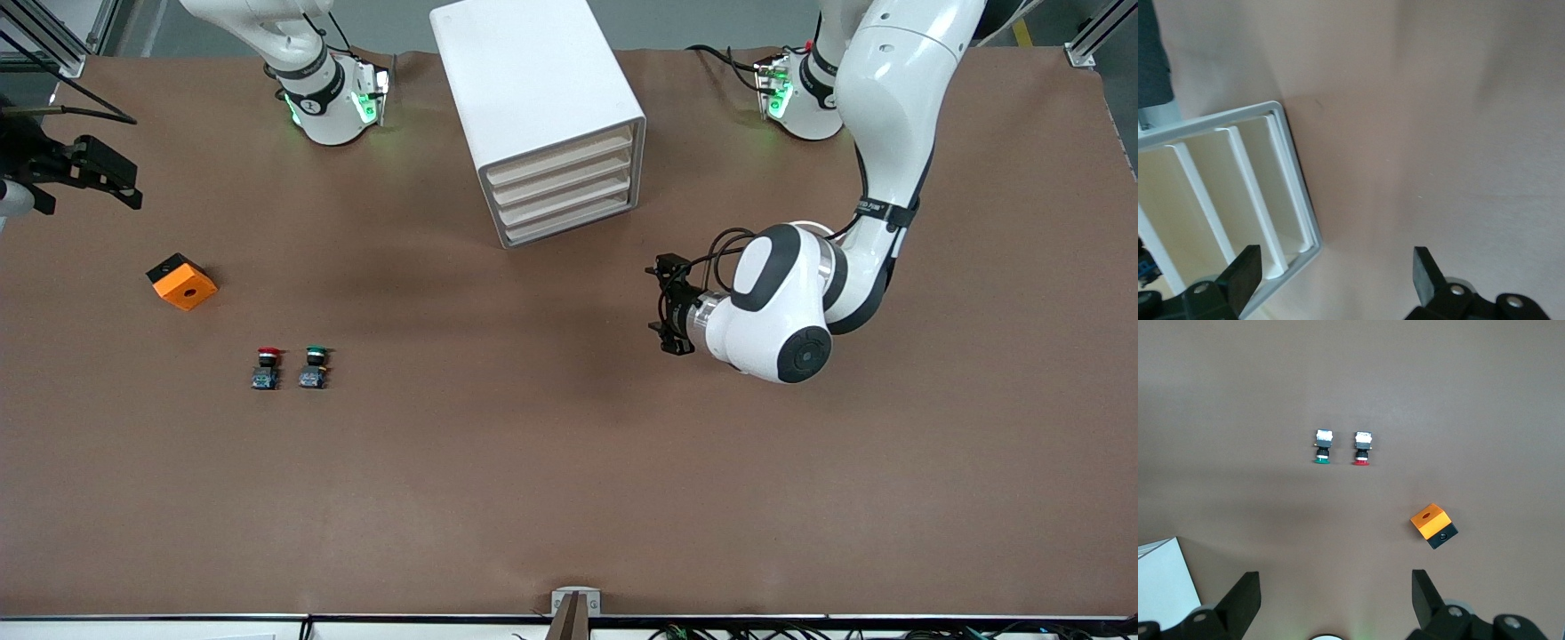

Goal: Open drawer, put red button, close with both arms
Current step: 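Grasp the top drawer's front edge with the left gripper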

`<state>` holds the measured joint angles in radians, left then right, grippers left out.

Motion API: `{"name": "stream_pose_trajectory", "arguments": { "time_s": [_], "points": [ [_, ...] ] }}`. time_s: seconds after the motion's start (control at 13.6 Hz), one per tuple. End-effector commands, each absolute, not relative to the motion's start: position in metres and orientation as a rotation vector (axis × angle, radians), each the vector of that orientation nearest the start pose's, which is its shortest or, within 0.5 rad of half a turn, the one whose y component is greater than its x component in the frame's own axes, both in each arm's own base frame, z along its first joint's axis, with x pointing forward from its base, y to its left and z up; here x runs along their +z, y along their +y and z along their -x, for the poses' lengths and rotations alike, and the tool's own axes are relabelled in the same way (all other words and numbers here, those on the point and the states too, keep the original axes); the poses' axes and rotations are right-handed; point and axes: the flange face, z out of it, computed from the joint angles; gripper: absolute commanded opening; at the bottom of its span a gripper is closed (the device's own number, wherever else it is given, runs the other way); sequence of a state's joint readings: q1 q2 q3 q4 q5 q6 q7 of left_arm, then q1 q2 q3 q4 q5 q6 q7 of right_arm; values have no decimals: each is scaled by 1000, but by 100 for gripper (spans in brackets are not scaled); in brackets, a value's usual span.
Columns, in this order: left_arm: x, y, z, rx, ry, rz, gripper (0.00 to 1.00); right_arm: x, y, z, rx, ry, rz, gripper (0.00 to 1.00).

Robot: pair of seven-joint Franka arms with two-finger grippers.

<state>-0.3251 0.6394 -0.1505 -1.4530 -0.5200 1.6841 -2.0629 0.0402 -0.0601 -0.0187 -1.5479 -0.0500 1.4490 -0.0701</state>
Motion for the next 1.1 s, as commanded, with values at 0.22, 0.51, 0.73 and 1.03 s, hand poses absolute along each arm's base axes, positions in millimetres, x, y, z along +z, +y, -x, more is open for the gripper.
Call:
{"name": "stream_pose_trajectory", "arguments": {
  "time_s": [0.22, 0.51, 0.73, 1.03],
  "points": [
    [313, -353, -572, -1208, 2416, -2044, 100, 661, 7, -527, 54, -160, 3206, 100],
    [309, -389, -551, -1230, 2364, -2134, 100, 661, 8, -526, 54, -165, 3202, 100],
    [304, -408, -536, -1308, 2342, -2147, 100, 661, 8, -526, 54, -165, 3202, 100],
    [272, -451, -489, -1328, 2443, -2256, 100, 659, 8, -527, 59, -165, 3202, 100]
  ]
}}
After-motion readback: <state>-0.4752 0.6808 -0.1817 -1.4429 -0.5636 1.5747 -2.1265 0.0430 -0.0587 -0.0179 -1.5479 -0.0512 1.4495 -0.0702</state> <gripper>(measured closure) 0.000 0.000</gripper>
